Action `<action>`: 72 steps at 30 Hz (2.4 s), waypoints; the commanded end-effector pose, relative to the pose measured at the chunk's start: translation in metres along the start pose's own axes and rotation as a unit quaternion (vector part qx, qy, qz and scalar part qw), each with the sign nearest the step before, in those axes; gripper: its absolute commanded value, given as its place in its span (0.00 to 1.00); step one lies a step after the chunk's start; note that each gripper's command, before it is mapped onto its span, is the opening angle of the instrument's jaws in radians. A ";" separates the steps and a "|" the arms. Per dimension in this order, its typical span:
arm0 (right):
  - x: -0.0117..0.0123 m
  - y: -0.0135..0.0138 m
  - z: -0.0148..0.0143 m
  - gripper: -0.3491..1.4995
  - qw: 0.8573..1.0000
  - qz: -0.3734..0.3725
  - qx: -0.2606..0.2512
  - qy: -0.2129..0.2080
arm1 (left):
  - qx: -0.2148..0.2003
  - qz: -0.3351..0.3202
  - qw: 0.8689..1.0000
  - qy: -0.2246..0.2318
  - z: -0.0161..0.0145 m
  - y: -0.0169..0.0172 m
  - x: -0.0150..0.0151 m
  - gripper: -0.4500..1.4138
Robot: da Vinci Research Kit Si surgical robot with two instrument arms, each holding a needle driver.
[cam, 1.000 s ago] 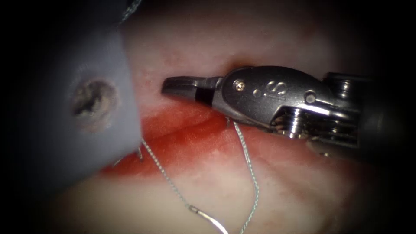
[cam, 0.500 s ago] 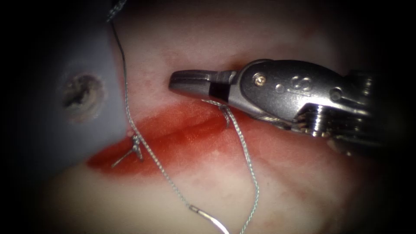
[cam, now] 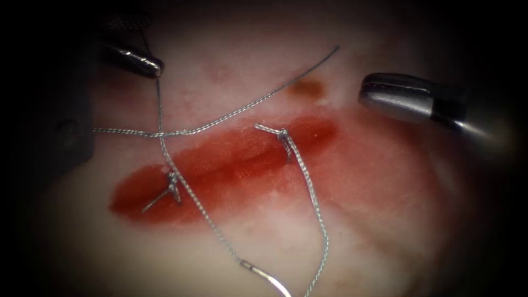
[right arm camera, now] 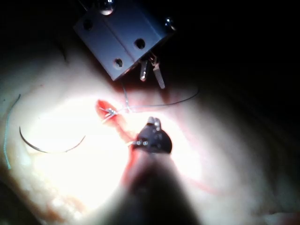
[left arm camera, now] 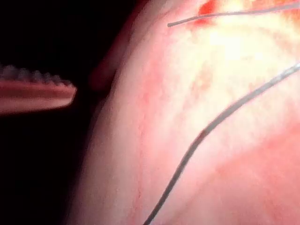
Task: Wound Closure
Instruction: With the right tool cut the long suture end, then grab the remaining suture end with the left hand.
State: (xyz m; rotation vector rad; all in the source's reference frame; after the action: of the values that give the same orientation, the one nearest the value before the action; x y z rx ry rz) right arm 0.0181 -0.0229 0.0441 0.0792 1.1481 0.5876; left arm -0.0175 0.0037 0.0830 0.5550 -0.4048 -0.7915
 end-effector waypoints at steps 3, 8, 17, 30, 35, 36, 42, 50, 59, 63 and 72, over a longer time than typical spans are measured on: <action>-0.0003 0.0005 0.0010 0.28 1.000 -0.003 0.011 0.009 | 0.019 0.106 0.994 -0.003 -0.0010 -0.0005 -0.0014 0.78; -0.0017 0.0003 0.0019 0.39 1.000 0.000 0.014 0.016 | 0.050 0.298 0.953 -0.021 -0.0011 -0.0030 -0.0017 0.79; -0.0018 -0.0008 0.0035 0.35 1.000 0.017 0.000 0.017 | 0.087 0.253 0.963 -0.035 0.0031 -0.0100 -0.0040 0.66; -0.0019 -0.0004 0.0031 0.35 0.999 0.028 0.004 0.017 | 0.182 0.412 0.873 -0.186 0.0114 -0.0101 -0.0025 0.62; -0.0019 -0.0004 0.0031 0.36 0.999 0.037 0.004 0.017 | 0.142 0.644 0.706 -0.258 0.0148 -0.0089 -0.0031 0.64; -0.0019 -0.0004 0.0031 0.36 0.999 0.037 0.004 0.017 | 0.134 0.658 0.693 -0.261 0.0149 -0.0090 -0.0032 0.64; -0.0020 -0.0004 0.0030 0.35 0.998 0.055 0.004 0.017 | 0.101 0.734 0.612 -0.278 0.0136 -0.0110 -0.0051 0.62; -0.0020 -0.0003 0.0029 0.38 0.998 0.066 0.006 0.017 | 0.115 0.764 0.580 -0.259 0.0136 -0.0154 -0.0044 0.59; -0.0021 -0.0002 0.0028 0.37 0.997 0.075 0.007 0.017 | 0.133 0.776 0.568 -0.241 0.0139 -0.0159 -0.0038 0.55; -0.0021 -0.0002 0.0028 0.37 0.997 0.078 0.007 0.017 | 0.139 0.780 0.561 -0.238 0.0143 -0.0164 -0.0034 0.49; -0.0020 -0.0003 0.0028 0.37 0.996 0.084 0.007 0.017 | 0.159 0.793 0.541 -0.232 0.0149 -0.0175 -0.0024 0.35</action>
State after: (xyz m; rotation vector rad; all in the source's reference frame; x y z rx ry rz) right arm 0.0189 -0.0241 0.0473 0.1797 1.1795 0.7336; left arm -0.0363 -0.0102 0.0839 0.0978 -1.2925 1.0125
